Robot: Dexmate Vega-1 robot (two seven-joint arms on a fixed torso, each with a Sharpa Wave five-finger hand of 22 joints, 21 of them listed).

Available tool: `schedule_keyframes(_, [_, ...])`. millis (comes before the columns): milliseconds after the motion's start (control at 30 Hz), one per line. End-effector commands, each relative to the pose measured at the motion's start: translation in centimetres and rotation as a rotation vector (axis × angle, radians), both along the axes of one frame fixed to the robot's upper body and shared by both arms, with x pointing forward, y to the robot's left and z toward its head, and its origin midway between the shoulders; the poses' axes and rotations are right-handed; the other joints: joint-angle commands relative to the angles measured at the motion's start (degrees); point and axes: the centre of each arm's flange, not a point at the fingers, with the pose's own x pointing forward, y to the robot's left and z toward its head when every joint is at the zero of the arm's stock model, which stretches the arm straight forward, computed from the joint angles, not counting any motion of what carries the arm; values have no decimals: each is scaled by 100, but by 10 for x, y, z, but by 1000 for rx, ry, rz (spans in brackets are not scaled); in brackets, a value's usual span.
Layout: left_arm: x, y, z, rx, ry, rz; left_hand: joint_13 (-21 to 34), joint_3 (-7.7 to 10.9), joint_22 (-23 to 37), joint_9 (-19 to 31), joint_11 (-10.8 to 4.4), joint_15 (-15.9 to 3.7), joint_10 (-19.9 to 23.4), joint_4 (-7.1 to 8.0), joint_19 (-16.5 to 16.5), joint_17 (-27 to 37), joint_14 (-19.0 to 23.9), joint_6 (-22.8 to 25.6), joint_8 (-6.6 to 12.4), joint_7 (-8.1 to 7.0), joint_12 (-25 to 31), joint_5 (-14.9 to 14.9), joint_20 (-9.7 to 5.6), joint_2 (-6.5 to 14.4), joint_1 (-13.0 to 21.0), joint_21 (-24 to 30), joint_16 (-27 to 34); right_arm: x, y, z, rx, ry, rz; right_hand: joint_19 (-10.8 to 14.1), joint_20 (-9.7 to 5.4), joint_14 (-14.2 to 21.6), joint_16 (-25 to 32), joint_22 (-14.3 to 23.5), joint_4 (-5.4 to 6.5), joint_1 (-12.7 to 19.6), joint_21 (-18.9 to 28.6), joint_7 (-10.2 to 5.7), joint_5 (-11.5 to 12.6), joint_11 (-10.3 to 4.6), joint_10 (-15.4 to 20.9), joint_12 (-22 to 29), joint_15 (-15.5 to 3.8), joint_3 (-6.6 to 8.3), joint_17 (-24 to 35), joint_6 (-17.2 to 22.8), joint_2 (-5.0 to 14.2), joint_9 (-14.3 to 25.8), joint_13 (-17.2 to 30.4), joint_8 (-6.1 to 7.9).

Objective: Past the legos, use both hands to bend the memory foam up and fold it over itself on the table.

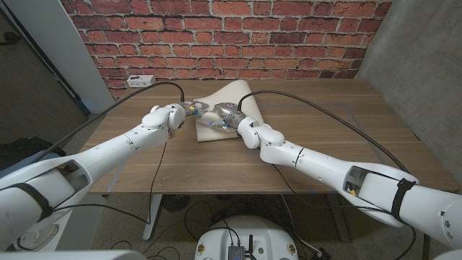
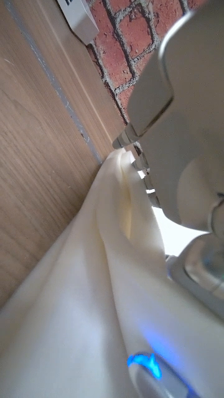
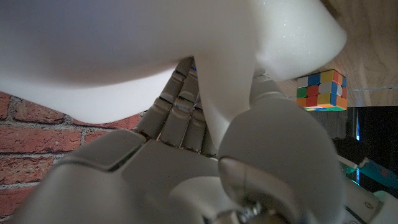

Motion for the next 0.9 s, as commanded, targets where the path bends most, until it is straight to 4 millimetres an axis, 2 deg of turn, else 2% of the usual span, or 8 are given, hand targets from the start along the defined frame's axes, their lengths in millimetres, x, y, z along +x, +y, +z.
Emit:
schedule_keyframes(33, [6,-7,0,26,11,-4,21,-34,16,21,24,-18,-6,-10,-7,11,13,-22,-9,20,-7,46,18,-36,28,-8,28,-1,-8,13,-94,88,31,-180,197,-574,-185,32,313,-876,-189,-24,156,70,-413,15,203,-506,-74,-362,-415,-6,5,13])
schedule_keyframes(167, [6,-8,1,30,1,-9,20,-46,16,22,24,-26,-15,-5,0,10,24,-47,-19,38,-12,50,18,-35,32,-6,31,1,-10,16,-131,145,52,-397,344,-922,-240,39,529,-1433,-412,-327,363,128,-834,20,363,-901,-122,-696,-676,1,4,17])
schedule_keyframes(200, [5,-9,1,31,-1,-11,20,-49,16,22,26,-32,-14,-3,8,10,26,-47,-18,39,-12,51,4,-35,34,-4,32,1,-10,16,-143,165,59,-467,392,-1059,-253,41,573,-1529,-492,9,449,154,-999,9,424,-993,-134,-814,-696,-1,3,20])
schedule_keyframes(467, [3,-10,3,33,-8,-12,20,-66,16,22,54,-48,-22,3,28,8,50,-70,-26,48,-15,57,8,-31,43,1,39,7,-21,23,-154,365,166,-1840,1044,-3014,-364,52,774,-2075,-1398,-33,939,251,-2781,-14,897,-1711,-136,-2076,-740,-3,-26,13])
schedule_keyframes(500, [3,-10,3,36,-8,-12,20,-68,16,22,57,-49,-22,3,30,8,50,-74,-27,50,-16,58,9,-30,44,2,39,8,-24,24,-134,374,179,-1983,1119,-3200,-365,53,797,-2126,-1485,-135,970,234,-2965,-27,898,-1752,-133,-2164,-692,-4,-28,8])
schedule_keyframes(567, [2,-10,3,37,-6,-12,20,-72,16,22,56,-52,-23,4,31,7,51,-79,-28,53,-16,60,10,-29,47,1,38,7,-29,27,-107,392,205,-2221,1136,-3511,-306,57,816,-2204,-1654,-1227,1051,264,-3224,26,946,-1862,-138,-2205,-577,21,-30,74])
schedule_keyframes(700, [1,-11,2,38,-6,-13,20,-79,16,22,61,-54,-30,6,33,7,51,-97,-34,54,-19,62,13,-28,51,1,37,8,-41,32,-9,458,277,-2515,1112,-3852,-301,54,831,-2286,-1798,-366,1104,280,-3494,36,983,-1957,-150,-2396,-434,13,-35,47])
schedule_keyframes(900, [-2,-13,2,45,-8,-10,19,-90,16,22,63,-62,-39,8,36,6,51,-110,-36,63,-23,66,20,-29,56,0,35,3,-58,41,104,513,361,-3055,1078,-4343,-361,45,807,-2307,-1932,-380,1131,326,-3862,-1,1052,-2047,-170,-2534,-389,-4,-43,38])
